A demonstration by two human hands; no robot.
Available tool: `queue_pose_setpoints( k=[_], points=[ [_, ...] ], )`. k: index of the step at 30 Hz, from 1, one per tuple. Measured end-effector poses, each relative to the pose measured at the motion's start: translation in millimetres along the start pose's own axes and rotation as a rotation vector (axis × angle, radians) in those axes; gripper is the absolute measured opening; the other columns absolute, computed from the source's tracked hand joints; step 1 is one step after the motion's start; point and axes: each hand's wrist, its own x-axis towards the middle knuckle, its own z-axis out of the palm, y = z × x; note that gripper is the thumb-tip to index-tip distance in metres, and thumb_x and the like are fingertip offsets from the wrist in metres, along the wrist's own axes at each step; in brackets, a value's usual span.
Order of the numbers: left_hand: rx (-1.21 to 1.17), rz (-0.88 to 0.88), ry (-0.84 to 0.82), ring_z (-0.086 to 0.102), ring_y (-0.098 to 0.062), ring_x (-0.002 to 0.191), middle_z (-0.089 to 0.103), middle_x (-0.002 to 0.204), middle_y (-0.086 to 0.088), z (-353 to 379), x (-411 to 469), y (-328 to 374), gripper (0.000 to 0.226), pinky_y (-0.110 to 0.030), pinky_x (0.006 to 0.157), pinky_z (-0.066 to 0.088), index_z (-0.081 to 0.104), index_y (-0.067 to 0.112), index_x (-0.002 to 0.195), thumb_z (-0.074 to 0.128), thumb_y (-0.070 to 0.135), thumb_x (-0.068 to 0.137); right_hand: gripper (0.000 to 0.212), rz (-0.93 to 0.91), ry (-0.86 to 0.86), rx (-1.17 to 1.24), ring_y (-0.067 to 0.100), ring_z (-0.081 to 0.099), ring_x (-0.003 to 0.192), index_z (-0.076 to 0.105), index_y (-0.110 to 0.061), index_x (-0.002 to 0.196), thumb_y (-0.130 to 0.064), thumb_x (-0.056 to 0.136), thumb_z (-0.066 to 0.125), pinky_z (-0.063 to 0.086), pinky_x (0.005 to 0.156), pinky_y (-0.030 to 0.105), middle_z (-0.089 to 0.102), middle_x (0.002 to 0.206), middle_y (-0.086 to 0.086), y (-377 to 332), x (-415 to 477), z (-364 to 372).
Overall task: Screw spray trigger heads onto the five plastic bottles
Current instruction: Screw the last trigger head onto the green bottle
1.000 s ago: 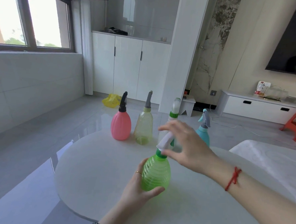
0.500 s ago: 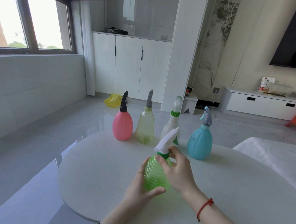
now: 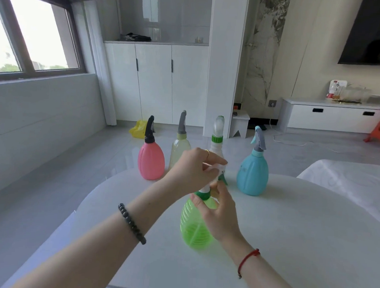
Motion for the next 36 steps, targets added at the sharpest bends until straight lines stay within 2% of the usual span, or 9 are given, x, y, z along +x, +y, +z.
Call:
queue_pose_setpoints(
  k=[4,10,15,18,21,24,28,33,36],
  points=[
    [-0.03,-0.024,0.052,0.065,-0.004,0.079,0.067,0.089,0.01,0,-2,-2,0.024,0.002,0.058,0.044,0.069,0.021,0.104,0.057,0.013,0.085,0.028,0.039,0.094,0.073,-0.014,0.053,0.075,0.047,-0.019,0.08,-0.018,0.072,0.074,0.037,0.067,-0.001,0.058,0.08,-0.013,1,-5,10],
    [-0.097,-0.075,0.151,0.069,-0.009,0.087,0.073,0.102,0.001,5,-6,-4,0.021,-0.011,0.068,0.052,0.069,0.021,0.103,0.059,0.017,0.085,0.021,-0.03,0.157,0.073,-0.003,0.053,0.085,0.057,-0.02,0.089,-0.028,0.072,0.065,0.036,0.071,0.0,0.062,0.086,-0.007,5,-10,22],
    [-0.089,-0.111,0.136,0.068,-0.012,0.089,0.072,0.104,-0.001,8,-5,2,0.022,-0.016,0.072,0.054,0.069,0.019,0.104,0.06,0.014,0.084,0.027,-0.011,0.251,0.021,-0.011,0.052,0.072,0.047,-0.016,0.077,-0.013,0.069,0.073,0.035,0.062,0.0,0.054,0.07,-0.014,5,-6,24],
    [-0.089,-0.124,0.15,0.068,-0.014,0.091,0.071,0.106,-0.002,8,-6,1,0.024,-0.024,0.08,0.055,0.068,0.019,0.105,0.06,0.013,0.083,0.029,-0.016,0.173,0.058,-0.007,0.053,0.078,0.051,-0.019,0.084,-0.029,0.067,0.071,0.037,0.068,0.001,0.058,0.078,-0.013,7,-8,22],
    [-0.103,-0.134,0.153,0.068,-0.014,0.091,0.07,0.107,-0.002,6,-7,0,0.024,-0.023,0.077,0.055,0.068,0.019,0.105,0.061,0.012,0.083,0.033,0.003,0.034,0.118,-0.001,0.054,0.092,0.056,-0.027,0.098,-0.048,0.072,0.054,0.037,0.078,0.003,0.062,0.096,-0.008,7,-14,15],
    [-0.078,-0.153,0.132,0.067,-0.015,0.094,0.07,0.108,-0.003,6,-5,3,0.025,-0.027,0.079,0.054,0.068,0.019,0.104,0.062,0.012,0.081,0.011,-0.002,0.036,0.123,-0.004,0.054,0.084,0.055,-0.029,0.085,-0.034,0.078,0.06,0.037,0.073,0.001,0.062,0.087,-0.01,4,-13,10],
    [-0.041,-0.166,0.118,0.064,-0.014,0.092,0.069,0.102,-0.004,5,-2,7,0.024,-0.024,0.078,0.051,0.068,0.018,0.101,0.062,0.01,0.08,0.027,0.018,0.12,0.095,-0.012,0.053,0.077,0.048,-0.024,0.077,-0.021,0.072,0.074,0.037,0.068,-0.001,0.058,0.08,-0.012,4,-10,12],
    [-0.048,-0.156,0.124,0.064,-0.016,0.088,0.069,0.105,-0.007,7,-5,8,0.027,-0.019,0.061,0.047,0.068,0.018,0.103,0.061,0.008,0.079,0.028,-0.002,-0.003,0.141,-0.003,0.052,0.098,0.055,-0.026,0.103,-0.041,0.081,0.051,0.037,0.086,0.01,0.061,0.103,-0.009,8,-17,11],
    [-0.049,-0.161,0.135,0.064,-0.017,0.089,0.068,0.105,-0.006,7,-5,7,0.027,-0.015,0.058,0.046,0.067,0.018,0.104,0.06,0.008,0.08,0.009,-0.031,0.045,0.096,-0.004,0.054,0.089,0.053,-0.033,0.086,-0.038,0.078,0.052,0.037,0.076,0.002,0.061,0.09,-0.011,5,-17,11]
  ],
)
